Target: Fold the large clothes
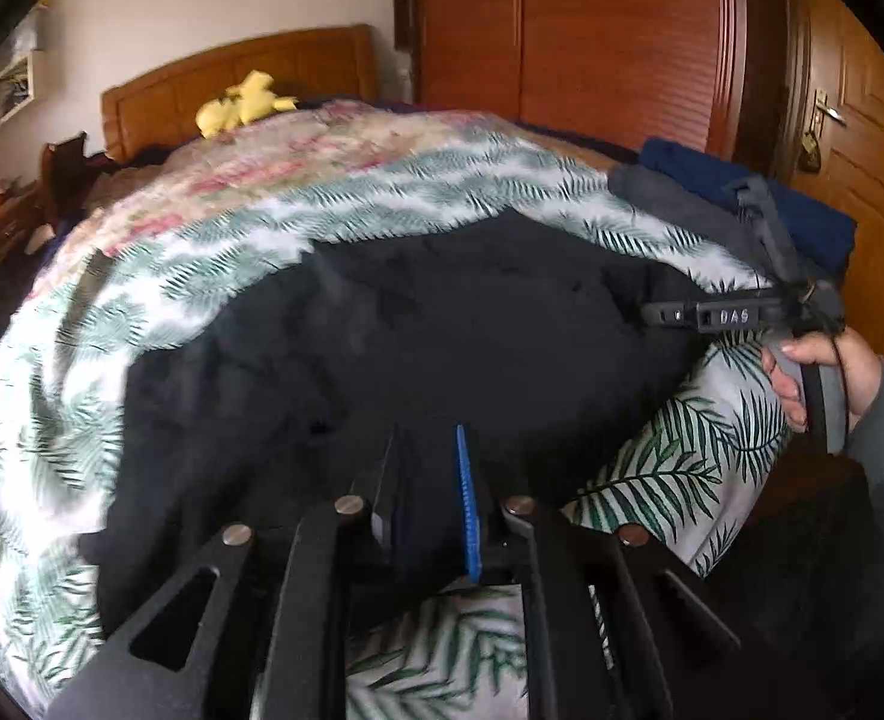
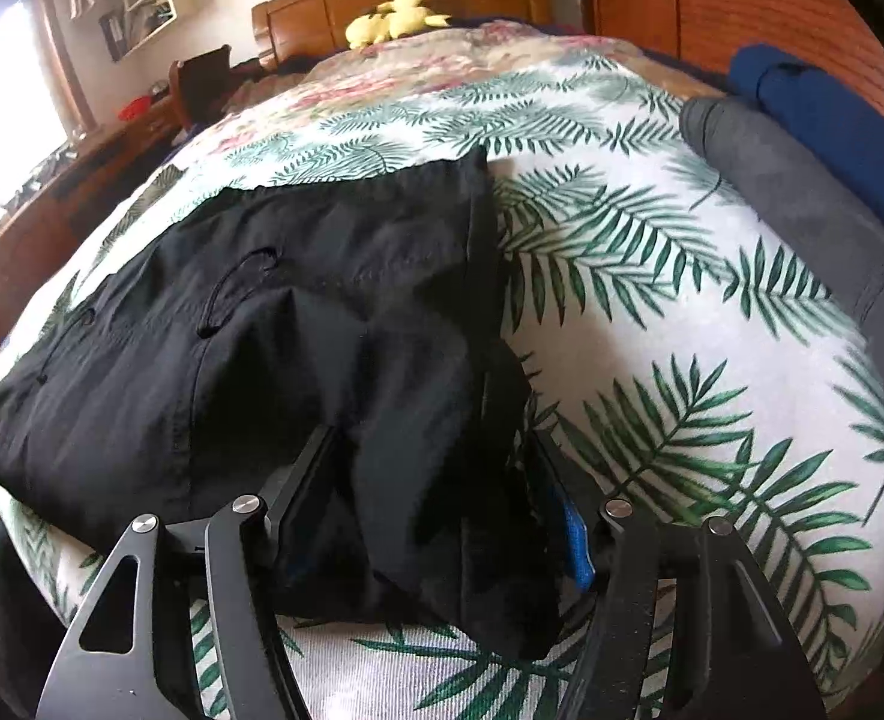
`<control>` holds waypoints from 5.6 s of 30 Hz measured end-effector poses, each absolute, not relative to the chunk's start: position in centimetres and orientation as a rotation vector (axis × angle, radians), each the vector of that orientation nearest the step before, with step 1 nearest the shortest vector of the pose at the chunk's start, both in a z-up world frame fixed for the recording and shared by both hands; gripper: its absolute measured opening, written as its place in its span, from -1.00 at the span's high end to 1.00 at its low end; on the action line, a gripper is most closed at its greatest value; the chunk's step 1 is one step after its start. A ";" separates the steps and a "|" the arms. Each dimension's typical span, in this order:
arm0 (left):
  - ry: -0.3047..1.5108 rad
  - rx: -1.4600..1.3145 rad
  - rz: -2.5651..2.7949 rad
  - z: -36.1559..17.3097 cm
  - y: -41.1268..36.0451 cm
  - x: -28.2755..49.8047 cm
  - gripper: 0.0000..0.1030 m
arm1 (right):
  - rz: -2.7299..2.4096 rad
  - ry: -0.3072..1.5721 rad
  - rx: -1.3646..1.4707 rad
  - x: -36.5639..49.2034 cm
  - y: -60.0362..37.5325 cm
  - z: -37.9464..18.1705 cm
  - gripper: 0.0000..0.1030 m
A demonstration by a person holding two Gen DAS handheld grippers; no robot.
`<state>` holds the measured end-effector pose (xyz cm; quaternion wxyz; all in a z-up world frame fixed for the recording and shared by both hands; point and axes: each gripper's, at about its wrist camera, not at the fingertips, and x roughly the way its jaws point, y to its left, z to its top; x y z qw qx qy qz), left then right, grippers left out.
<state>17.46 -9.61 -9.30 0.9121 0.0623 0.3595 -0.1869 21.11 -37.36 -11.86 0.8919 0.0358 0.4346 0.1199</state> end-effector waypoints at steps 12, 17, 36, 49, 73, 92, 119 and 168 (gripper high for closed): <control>0.792 0.164 -0.424 -11.8 -13.5 19.1 0.78 | 0.269 0.920 0.123 21.3 -37.7 -12.1 -0.26; 0.818 0.179 -0.415 -13.0 -13.9 19.5 0.77 | 0.284 0.924 0.146 21.5 -37.9 -12.4 -0.27; 0.834 0.153 -0.416 -13.5 -13.6 19.6 0.76 | 0.502 0.697 0.313 19.1 -36.8 -5.1 0.71; 0.742 0.062 -0.341 -9.1 -7.2 15.8 0.76 | 0.620 0.582 0.275 18.4 -31.9 -2.0 0.71; 0.638 -0.061 -0.083 -6.0 8.4 10.7 0.76 | 0.909 0.670 0.041 16.7 -5.9 -3.3 0.61; 0.595 -0.038 -0.187 -3.8 3.8 12.0 0.73 | 0.708 0.603 -0.044 17.5 -15.1 -2.2 -0.03; 0.691 -0.012 -0.236 -7.7 0.9 13.8 0.91 | 0.700 0.750 -0.142 17.2 -14.1 -8.2 0.07; 0.677 -0.145 -0.110 -11.1 11.3 9.9 0.96 | 0.749 0.912 -0.071 13.2 -12.3 -9.5 -0.23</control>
